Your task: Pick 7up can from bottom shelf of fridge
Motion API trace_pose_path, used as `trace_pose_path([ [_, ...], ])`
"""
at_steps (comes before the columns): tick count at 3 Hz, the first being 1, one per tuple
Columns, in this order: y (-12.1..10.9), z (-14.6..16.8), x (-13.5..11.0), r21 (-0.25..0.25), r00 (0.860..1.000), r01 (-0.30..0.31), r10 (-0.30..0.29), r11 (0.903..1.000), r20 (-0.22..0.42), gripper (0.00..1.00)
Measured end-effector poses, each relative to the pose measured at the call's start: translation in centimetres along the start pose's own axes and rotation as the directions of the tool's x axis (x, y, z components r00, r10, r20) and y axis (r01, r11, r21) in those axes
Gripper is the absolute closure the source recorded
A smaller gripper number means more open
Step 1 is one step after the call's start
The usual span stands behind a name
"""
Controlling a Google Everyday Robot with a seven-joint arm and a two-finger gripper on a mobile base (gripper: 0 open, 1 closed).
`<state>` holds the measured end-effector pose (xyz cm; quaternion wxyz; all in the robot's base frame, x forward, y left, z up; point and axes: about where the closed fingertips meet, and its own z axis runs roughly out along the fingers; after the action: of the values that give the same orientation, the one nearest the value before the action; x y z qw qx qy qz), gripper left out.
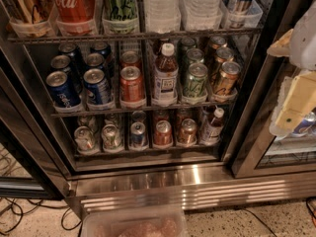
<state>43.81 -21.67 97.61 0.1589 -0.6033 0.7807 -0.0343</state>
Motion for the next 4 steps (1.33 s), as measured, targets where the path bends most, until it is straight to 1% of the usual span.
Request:
trace_pose_path([
  [1,0.0,0.0,0.0,0.0,1.0,0.0,0.0,1.0,0.0,0.0],
  [2,0.8,1.2,-0.4,0.043,0.997,0.071,-0.07,0.9966,-0.029,0.19],
  [3,2.7,3.0,-2.0,0.139,0.964,0.258,-0.245,0.9561,-0.105,0.42],
  [4,4.6,5.8,-3.8,0.197,0.895,0.435,-0.4,0.8784,-0.196,0.65],
])
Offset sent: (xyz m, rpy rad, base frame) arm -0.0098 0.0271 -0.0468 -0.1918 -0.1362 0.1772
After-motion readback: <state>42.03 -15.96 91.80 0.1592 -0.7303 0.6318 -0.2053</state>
